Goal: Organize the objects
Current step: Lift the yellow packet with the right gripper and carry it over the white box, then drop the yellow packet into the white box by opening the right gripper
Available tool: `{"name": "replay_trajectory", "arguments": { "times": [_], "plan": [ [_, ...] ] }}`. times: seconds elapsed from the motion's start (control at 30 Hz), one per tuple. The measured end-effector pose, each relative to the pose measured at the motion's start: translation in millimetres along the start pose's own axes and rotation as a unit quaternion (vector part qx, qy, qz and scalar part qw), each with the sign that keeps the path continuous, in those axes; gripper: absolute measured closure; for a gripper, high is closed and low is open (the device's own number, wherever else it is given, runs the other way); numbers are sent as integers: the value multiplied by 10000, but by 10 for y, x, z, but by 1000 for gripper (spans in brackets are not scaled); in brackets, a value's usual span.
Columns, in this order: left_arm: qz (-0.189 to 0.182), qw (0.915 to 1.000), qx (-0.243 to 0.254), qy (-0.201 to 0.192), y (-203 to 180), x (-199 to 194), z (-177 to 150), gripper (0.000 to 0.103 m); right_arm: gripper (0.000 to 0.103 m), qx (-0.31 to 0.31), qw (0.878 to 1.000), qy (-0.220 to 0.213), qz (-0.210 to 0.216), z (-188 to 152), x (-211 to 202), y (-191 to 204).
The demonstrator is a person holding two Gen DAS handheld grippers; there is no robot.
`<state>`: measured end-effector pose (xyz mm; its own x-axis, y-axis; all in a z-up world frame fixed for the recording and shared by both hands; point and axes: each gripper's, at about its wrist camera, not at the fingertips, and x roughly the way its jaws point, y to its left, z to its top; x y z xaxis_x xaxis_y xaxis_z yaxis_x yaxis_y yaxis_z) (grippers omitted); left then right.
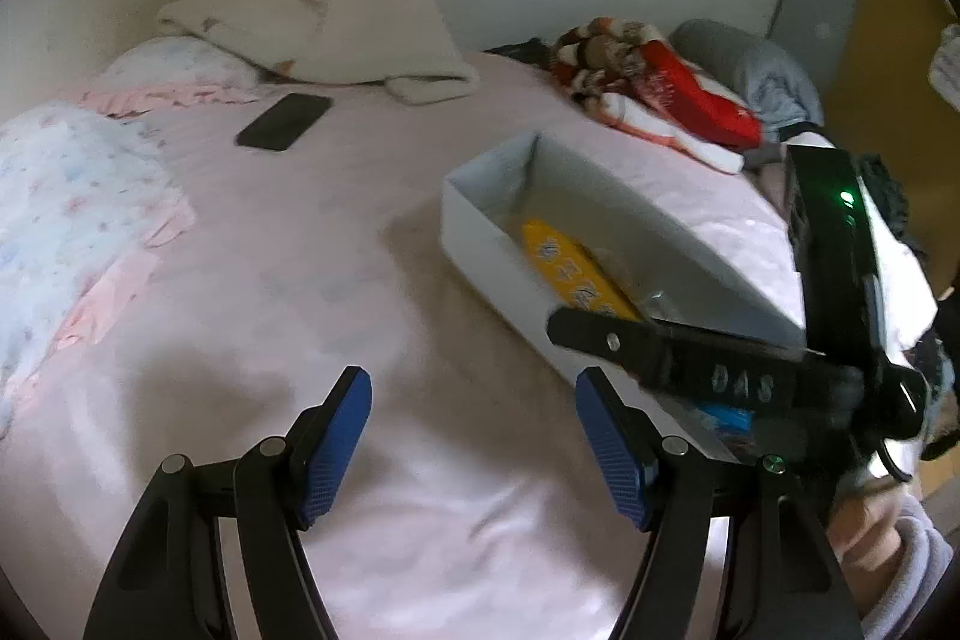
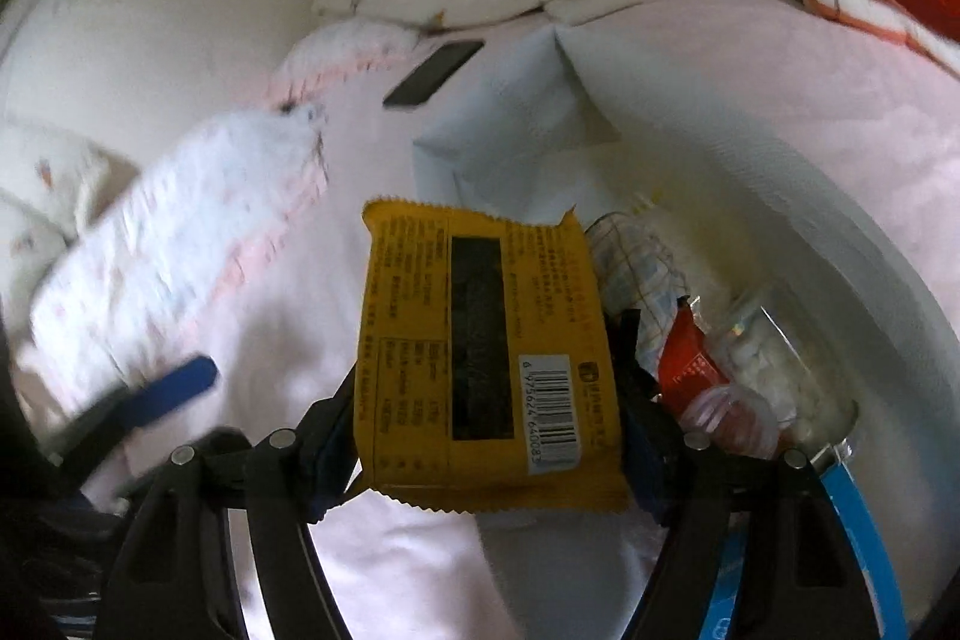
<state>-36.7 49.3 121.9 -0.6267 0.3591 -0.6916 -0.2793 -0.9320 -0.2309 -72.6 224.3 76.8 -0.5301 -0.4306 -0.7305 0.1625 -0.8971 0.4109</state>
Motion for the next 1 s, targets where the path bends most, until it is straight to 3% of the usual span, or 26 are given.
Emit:
{"name": "replay_trajectory", "arguments": {
  "times": [0.1,0.27,0.33,0.4,0.47,0.5,0.63,0.7,0.8,0.87,0.93,1.0],
  "plan": [
    [-243,9993,260,-94,-146,8,11,34,28,422,9986,-159,275,61,-80,-142],
    [-151,9970,669,-368,-464,59,145,34,28,1006,9921,-262,699,143,-105,-280],
    [-46,9971,697,-288,-559,140,223,34,29,1163,9894,-249,838,179,-88,-324],
    [-46,9970,762,-114,-682,272,294,34,28,1493,9805,-171,1270,221,-57,-440],
    [49,9959,903,-40,-845,374,374,34,28,1997,9583,-5,2044,262,-35,-642],
    [87,9953,963,-48,-921,404,419,34,28,2360,9394,74,2486,261,-16,-782],
    [206,9939,1080,117,-1180,612,653,34,28,3157,8851,127,3417,205,16,-1106],
    [504,9915,1155,309,-1265,760,729,35,28,3257,8764,42,3547,212,-50,-1194],
    [1042,9864,1155,524,-1292,969,819,36,28,3086,8840,-24,3511,256,-190,-1189],
    [1295,9844,1016,616,-1236,1040,863,37,28,2839,8969,16,3391,295,-288,-1116],
    [1314,9859,824,628,-1169,1036,890,37,28,2582,9109,-5,3219,324,-394,-1052],
    [1191,9892,597,612,-1103,967,897,37,28,2256,9341,-62,2768,378,-494,-991]
  ]
}}
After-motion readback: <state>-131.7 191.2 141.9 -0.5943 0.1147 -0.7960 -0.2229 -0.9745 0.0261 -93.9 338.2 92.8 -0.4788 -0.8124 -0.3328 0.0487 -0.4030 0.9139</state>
